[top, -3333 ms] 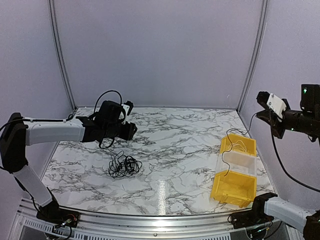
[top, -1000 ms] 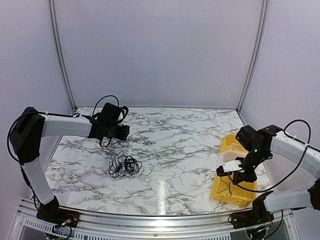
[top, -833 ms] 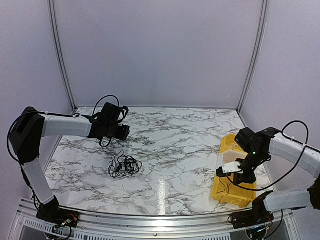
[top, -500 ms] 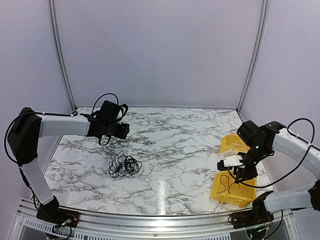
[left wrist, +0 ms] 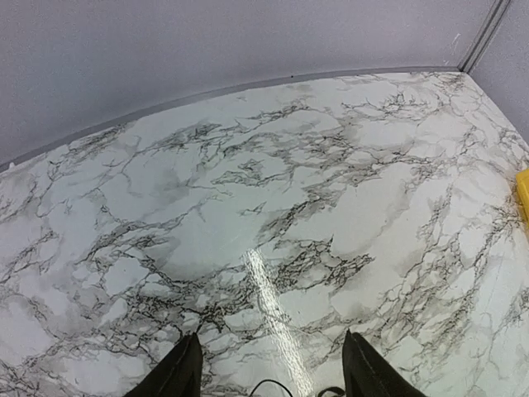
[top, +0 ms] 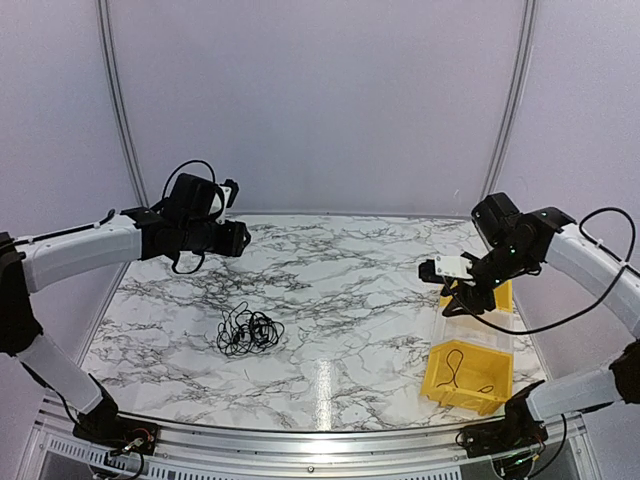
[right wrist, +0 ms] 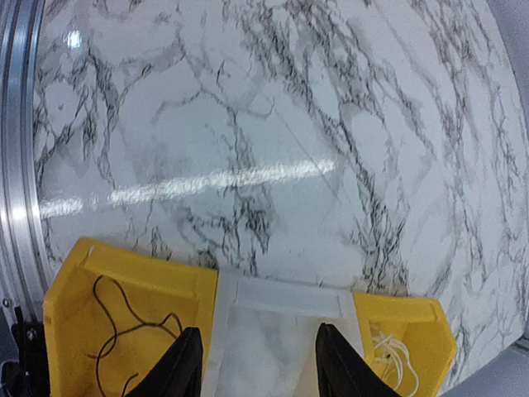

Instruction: Untangle the cables

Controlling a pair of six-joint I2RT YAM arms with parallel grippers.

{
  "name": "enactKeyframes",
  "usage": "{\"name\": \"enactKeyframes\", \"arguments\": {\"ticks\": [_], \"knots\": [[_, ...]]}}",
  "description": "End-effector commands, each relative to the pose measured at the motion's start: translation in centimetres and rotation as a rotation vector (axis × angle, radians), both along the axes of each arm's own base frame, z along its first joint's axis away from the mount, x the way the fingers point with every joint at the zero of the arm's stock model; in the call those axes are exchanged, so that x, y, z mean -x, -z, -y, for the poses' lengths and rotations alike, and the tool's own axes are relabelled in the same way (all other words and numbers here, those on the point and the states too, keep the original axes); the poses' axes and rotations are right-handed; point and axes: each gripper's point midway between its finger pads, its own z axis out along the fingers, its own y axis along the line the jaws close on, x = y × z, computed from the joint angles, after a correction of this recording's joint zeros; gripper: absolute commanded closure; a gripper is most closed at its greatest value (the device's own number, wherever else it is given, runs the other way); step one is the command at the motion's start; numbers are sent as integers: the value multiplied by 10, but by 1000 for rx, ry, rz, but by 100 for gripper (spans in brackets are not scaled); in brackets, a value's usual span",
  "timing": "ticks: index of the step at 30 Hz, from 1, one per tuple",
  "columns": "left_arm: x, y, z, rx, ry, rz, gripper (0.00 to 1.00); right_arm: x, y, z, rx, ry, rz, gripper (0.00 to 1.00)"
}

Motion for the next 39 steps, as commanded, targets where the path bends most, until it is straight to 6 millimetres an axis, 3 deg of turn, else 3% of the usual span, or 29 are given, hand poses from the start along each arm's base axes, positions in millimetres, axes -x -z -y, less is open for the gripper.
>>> {"name": "enactKeyframes", "arguments": {"ticks": [1,4,7,9,12,17,21,25,39], "knots": [[45,35,-8,58,22,-186,43,-51,-40,-69,-356,11,90,54],[64,63,-9,73,33,-284,45,-74,-40,-111,-461,15,107,55],[80,80,-7,107,44,-368,45,-80,-29,-166,-495,-24,43,56],[88,87,-8,130,31,-404,43,-80,-24,-203,-529,-49,6,57],[95,92,-11,143,16,-421,40,-68,-1,-251,-527,-104,-59,57],[103,96,-16,154,9,-427,38,-62,35,-308,-505,-113,-164,57],[109,104,-19,148,11,-438,38,-70,58,-333,-493,-89,-189,57],[112,110,-17,157,24,-454,39,-75,67,-348,-498,-89,-206,57],[113,124,-5,218,62,-468,39,-72,85,-375,-514,-114,-310,63]]}}
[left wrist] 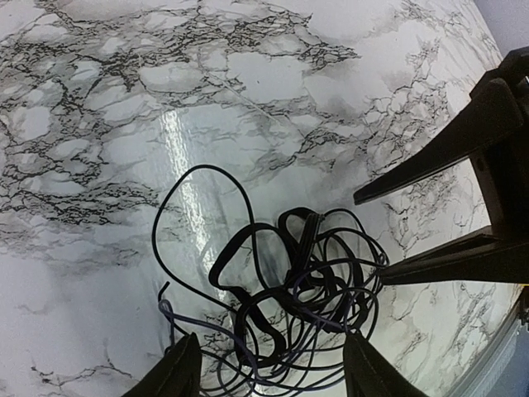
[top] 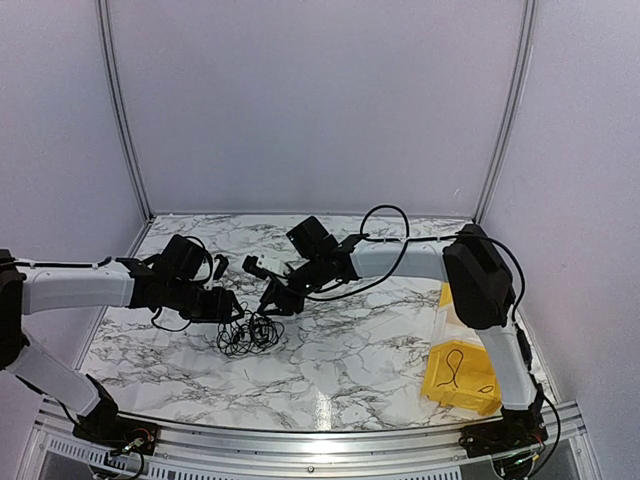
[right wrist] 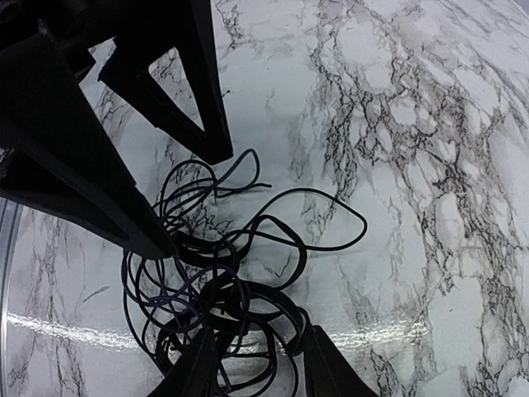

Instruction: Untangle the cables

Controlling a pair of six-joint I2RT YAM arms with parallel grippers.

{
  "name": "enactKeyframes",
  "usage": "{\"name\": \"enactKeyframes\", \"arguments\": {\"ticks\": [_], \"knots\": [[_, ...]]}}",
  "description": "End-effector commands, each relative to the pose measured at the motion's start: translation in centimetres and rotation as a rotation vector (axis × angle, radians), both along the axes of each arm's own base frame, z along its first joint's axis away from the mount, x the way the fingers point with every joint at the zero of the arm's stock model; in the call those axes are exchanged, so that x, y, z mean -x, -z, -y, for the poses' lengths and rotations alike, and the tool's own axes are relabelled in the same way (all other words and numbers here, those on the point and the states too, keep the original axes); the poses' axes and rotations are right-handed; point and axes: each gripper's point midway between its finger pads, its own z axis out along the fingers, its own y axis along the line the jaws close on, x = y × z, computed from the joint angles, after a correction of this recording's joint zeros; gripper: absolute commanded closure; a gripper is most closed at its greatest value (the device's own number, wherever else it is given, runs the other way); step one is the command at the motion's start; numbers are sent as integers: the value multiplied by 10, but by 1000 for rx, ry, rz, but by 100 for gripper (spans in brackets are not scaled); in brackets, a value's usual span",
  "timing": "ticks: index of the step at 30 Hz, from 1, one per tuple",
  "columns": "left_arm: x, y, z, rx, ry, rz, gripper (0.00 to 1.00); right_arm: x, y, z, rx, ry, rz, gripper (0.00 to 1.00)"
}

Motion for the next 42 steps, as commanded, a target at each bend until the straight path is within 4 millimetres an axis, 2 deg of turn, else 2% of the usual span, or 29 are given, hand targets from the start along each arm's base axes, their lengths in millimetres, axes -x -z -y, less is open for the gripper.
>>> {"name": "enactKeyframes", "arguments": {"ticks": [1,5,9,13,16,23,24,28,31,33,35,38,40,42], "knots": [[-1,5,8,52,10,-3,39,6,-4,-12,-21,-22,-37,63],[-1,10,11,63,12,-12,39,7,3,-16,-4,-21,-49,66],[-2,13,12,67,14,-13,39,4,3,-17,1,-9,-62,78],[-4,14,13,72,12,-9,39,6,-9,-17,-11,-10,-58,97],[-5,12,14,82,7,0,39,7,-30,-14,-27,-1,-40,100],[-17,-21,23,216,-20,133,39,16,-113,-5,-154,22,5,100],[-19,-24,24,235,-27,149,39,17,-120,-5,-165,23,6,100],[-33,-45,24,306,-95,235,39,17,-138,-3,-184,32,25,100],[-41,-75,28,413,-117,335,39,14,-144,-1,-181,47,58,100],[-47,-86,27,431,-137,365,39,11,-145,-1,-179,57,76,100],[-51,-93,20,435,-191,385,39,7,-145,-1,-175,71,87,100],[-50,-94,-8,423,-342,414,41,1,-147,-1,-176,109,92,100],[-41,-90,-27,421,-419,431,41,-3,-147,0,-179,139,93,100],[-31,-86,-35,402,-425,456,41,-6,-148,1,-181,161,98,100]]}}
